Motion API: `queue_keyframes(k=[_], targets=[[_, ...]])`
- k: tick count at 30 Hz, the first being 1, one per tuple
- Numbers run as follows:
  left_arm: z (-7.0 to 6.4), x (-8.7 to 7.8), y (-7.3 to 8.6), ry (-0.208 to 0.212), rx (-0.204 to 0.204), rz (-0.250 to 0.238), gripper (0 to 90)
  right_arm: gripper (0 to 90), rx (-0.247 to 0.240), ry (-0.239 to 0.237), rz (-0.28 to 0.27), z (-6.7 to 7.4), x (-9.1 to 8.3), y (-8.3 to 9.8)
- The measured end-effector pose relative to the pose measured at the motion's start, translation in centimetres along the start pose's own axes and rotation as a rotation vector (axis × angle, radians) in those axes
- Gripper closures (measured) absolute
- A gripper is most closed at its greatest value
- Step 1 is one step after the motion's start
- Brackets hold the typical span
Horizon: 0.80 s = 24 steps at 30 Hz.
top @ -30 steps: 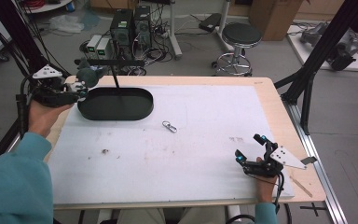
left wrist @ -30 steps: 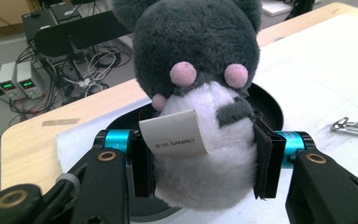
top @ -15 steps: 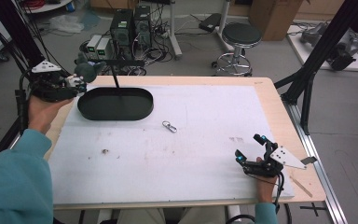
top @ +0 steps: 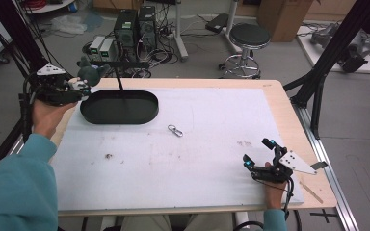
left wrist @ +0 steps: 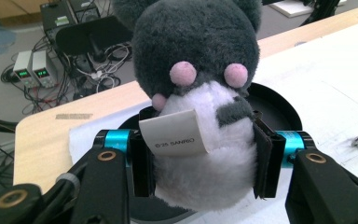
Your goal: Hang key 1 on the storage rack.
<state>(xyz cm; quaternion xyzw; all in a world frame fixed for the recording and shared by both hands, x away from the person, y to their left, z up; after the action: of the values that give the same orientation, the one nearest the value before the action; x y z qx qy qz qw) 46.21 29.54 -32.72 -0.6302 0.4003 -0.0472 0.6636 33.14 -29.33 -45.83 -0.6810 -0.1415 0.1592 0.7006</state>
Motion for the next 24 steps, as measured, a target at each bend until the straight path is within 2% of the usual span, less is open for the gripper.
queue_keyframes(k=[12,20,24], targets=[[0.5,0.3,0.4,-0.026,0.000,-0.006,52.6,0.8,0.002,-0.001,-0.001,0.0,0.0,0.0],[0.7,1.0,0.8,-0.067,0.023,0.012,52.6,0.8,0.000,0.001,-0.004,0.0,0.0,0.0],[0.7,1.2,1.0,-0.077,0.017,0.001,52.6,0.8,0.000,0.002,-0.001,0.0,0.0,0.0]])
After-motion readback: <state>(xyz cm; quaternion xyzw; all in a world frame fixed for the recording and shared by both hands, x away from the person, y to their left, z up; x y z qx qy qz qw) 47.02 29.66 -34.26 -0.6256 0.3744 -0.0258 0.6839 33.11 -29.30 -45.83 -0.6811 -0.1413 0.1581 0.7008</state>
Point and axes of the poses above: each handheld gripper's, and its own axes: x roughly forward along the jaws, y roughly out of its underside, z roughly to its left, the point moved 6 cm from there along x, roughly forward along the jaws, and after that the axes turned 14 degrees about y, right-handed, at the moved point
